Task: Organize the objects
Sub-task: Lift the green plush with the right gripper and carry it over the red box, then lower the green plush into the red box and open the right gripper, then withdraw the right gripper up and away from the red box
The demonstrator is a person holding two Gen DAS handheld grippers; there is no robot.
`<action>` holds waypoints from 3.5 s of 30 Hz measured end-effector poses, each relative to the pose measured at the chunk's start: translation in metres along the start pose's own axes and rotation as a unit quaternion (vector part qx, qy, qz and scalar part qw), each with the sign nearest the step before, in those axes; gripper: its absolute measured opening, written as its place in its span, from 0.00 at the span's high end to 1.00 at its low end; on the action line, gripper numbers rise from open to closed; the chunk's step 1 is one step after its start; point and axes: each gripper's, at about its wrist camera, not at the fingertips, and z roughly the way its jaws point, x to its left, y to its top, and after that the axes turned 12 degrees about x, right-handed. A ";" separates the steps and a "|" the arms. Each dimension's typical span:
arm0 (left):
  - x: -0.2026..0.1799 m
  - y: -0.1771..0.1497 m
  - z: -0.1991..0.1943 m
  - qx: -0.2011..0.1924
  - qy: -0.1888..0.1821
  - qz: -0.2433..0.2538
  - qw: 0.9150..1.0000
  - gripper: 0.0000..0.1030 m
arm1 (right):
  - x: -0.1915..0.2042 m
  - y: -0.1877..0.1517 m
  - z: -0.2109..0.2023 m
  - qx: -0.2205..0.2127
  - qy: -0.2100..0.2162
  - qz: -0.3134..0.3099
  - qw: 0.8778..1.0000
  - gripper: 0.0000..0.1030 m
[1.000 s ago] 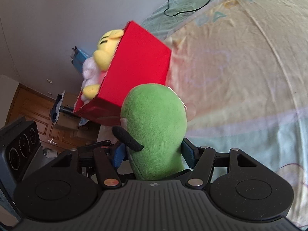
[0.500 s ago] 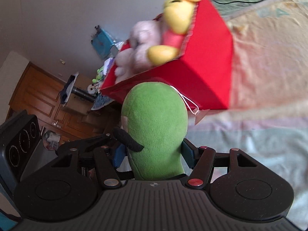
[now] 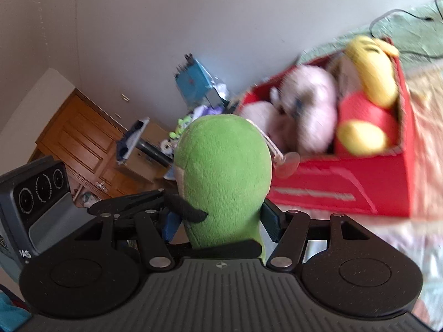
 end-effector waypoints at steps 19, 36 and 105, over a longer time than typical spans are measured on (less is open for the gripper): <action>0.056 0.069 0.018 -0.077 -0.002 -0.015 0.997 0.26 | 0.004 0.070 0.026 -0.085 -0.048 -0.023 0.995 0.39; 0.093 0.068 0.078 -0.015 0.009 -0.060 0.998 0.12 | -0.021 0.076 0.059 -0.051 -0.061 0.009 0.997 0.33; 0.008 0.034 0.053 0.034 0.077 -0.050 0.995 0.08 | 0.013 0.013 -0.010 -0.147 -0.229 0.034 0.962 0.34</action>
